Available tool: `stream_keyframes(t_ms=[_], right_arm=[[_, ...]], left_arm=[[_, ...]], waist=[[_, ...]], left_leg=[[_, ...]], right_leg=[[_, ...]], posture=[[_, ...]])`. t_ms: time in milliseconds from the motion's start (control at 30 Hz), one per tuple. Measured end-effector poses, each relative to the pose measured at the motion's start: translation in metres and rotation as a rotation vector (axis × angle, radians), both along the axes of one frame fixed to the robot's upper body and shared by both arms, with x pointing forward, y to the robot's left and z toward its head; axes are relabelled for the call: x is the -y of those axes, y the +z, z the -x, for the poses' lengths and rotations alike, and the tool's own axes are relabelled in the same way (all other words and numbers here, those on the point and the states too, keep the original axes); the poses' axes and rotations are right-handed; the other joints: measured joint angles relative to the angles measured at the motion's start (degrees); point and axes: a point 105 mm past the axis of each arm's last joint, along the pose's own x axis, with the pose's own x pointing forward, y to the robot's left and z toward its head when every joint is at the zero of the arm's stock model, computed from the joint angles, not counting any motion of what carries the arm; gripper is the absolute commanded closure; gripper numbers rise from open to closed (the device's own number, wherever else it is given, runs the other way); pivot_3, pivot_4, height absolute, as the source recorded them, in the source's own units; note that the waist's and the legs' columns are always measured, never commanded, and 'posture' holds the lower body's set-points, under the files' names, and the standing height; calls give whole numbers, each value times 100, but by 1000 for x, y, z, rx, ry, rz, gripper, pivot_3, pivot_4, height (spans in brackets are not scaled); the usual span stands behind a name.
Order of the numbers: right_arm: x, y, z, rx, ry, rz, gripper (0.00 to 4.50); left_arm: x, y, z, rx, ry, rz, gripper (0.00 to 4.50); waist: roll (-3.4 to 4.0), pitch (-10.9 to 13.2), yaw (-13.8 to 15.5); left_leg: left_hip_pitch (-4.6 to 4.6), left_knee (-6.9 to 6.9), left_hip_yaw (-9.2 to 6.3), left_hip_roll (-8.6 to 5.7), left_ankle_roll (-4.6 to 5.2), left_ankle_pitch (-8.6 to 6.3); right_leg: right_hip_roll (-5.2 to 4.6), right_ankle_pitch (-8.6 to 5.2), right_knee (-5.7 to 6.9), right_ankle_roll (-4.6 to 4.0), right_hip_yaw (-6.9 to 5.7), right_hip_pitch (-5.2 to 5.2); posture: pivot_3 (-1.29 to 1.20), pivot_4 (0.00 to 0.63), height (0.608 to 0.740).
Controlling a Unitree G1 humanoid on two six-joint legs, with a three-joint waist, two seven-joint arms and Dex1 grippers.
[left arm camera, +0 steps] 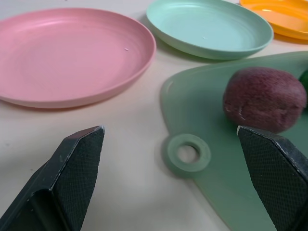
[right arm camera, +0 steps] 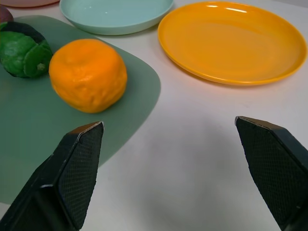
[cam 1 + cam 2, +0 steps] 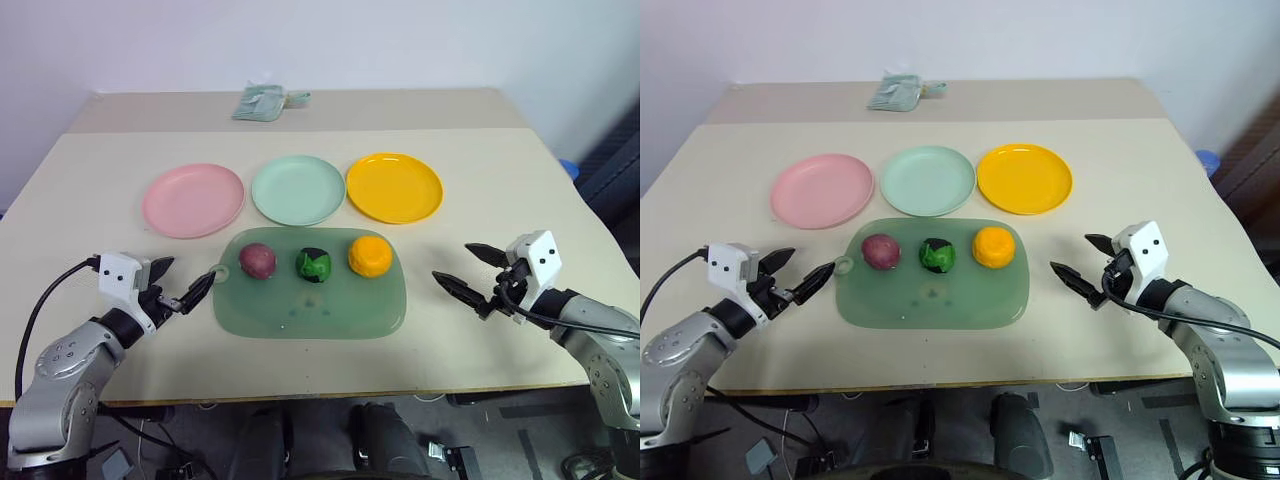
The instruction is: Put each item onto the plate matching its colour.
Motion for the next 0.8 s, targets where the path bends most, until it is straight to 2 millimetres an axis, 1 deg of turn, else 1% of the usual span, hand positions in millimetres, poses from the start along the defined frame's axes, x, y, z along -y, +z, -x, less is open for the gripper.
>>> stream_keyframes(t_ms=[167,333,500,567,733,800], right_arm=[[-5,-1,0,-12,11,-34,47],[-14,1,-5,-1,30,-45,47],[-18,3,-5,11,36,-61,47],[-24,7,0,13,68,-78,47],[-41,19,9,37,140,-92,47],[-50,17,11,35,163,-85,47]], left_arm=[[0,2,-3,11,18,-3,0],[1,-1,1,6,31,2,0],[1,-2,2,2,23,6,0],[5,1,2,8,-14,4,0],[22,23,-1,61,-164,10,0],[33,24,3,38,-252,-20,0]], waist=[[0,0,-7],[0,0,-11],[0,0,9],[0,0,7],[0,0,-3],[0,0,-18]], left_leg=[[0,0,-1,1,0,0],[0,0,-2,2,0,0],[-1,0,-1,-2,0,0],[-1,0,-3,0,0,0],[-1,0,-2,0,0,0],[0,-2,-1,1,0,0]], right_leg=[[0,2,0,4,0,0],[1,2,1,4,0,-1],[-3,0,0,1,0,0],[-1,-1,0,-3,0,0],[-1,-1,0,-2,0,0],[0,-2,0,-3,0,-3]], posture=[[0,150,733],[0,150,733],[0,150,733],[0,150,733],[0,150,733],[0,150,733]])
